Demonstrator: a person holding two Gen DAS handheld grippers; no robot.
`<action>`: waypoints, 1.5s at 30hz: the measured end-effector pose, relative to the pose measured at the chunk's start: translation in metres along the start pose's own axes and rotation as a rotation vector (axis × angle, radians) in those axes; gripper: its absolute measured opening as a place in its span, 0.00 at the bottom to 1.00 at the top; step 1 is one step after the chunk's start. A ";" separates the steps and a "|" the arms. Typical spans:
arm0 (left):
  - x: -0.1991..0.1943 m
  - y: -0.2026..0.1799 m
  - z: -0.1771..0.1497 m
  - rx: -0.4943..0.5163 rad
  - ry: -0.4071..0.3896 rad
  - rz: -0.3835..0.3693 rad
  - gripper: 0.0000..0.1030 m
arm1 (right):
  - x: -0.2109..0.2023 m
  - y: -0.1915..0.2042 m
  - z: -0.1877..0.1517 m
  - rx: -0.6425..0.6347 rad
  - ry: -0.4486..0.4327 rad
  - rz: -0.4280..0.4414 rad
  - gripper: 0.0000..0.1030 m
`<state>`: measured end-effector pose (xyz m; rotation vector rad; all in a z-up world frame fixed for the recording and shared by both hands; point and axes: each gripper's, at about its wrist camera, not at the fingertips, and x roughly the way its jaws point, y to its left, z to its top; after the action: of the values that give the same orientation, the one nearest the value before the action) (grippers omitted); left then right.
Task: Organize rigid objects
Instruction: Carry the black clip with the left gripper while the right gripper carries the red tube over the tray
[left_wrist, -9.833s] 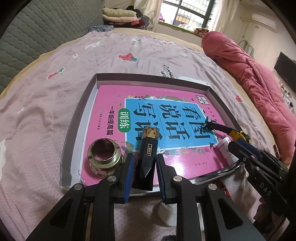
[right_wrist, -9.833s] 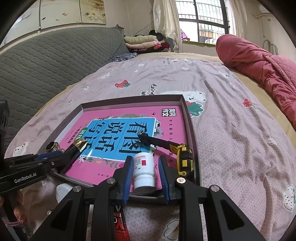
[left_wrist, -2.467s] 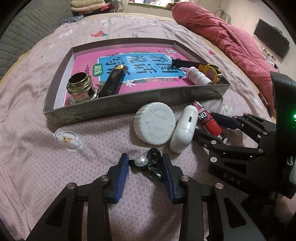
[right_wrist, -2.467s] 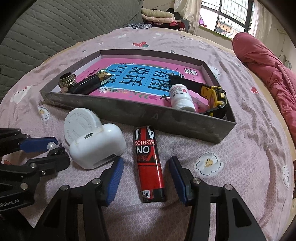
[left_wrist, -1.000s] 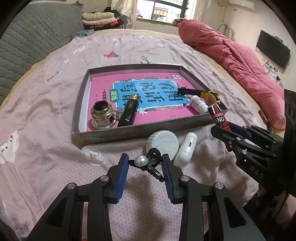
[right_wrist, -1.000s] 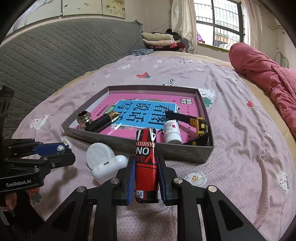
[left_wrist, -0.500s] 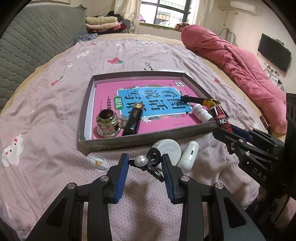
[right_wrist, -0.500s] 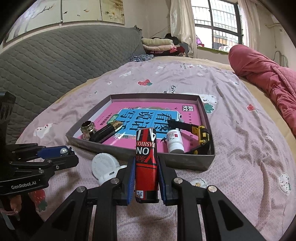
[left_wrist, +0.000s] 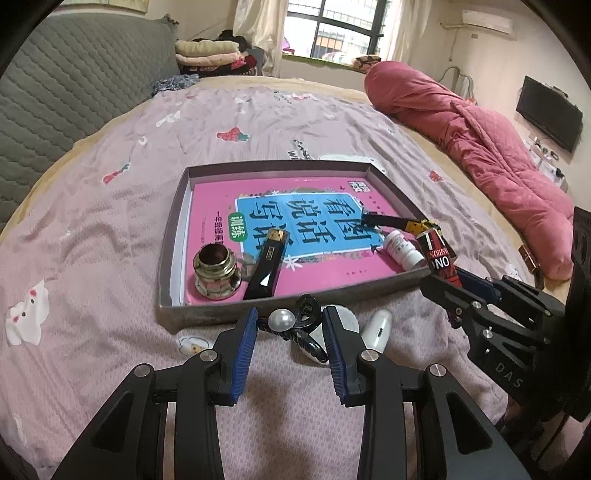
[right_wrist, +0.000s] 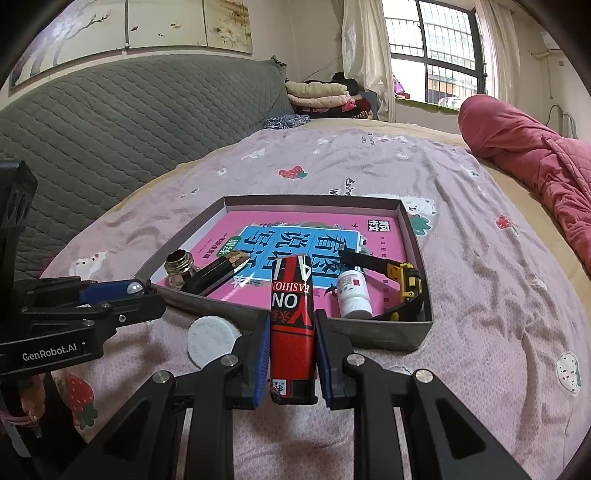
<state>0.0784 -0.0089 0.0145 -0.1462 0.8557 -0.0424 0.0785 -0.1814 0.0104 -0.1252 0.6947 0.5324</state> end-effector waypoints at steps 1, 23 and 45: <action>0.000 0.000 0.001 0.000 -0.002 0.000 0.36 | 0.000 0.000 0.001 0.000 -0.001 0.002 0.22; 0.009 0.005 0.015 -0.019 -0.016 0.022 0.36 | 0.002 -0.004 0.011 -0.001 -0.037 0.000 0.22; 0.022 0.003 0.029 -0.012 -0.018 0.040 0.36 | 0.015 -0.012 0.023 -0.012 -0.071 0.000 0.22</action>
<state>0.1145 -0.0043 0.0167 -0.1404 0.8405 0.0019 0.1073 -0.1788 0.0178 -0.1173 0.6225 0.5391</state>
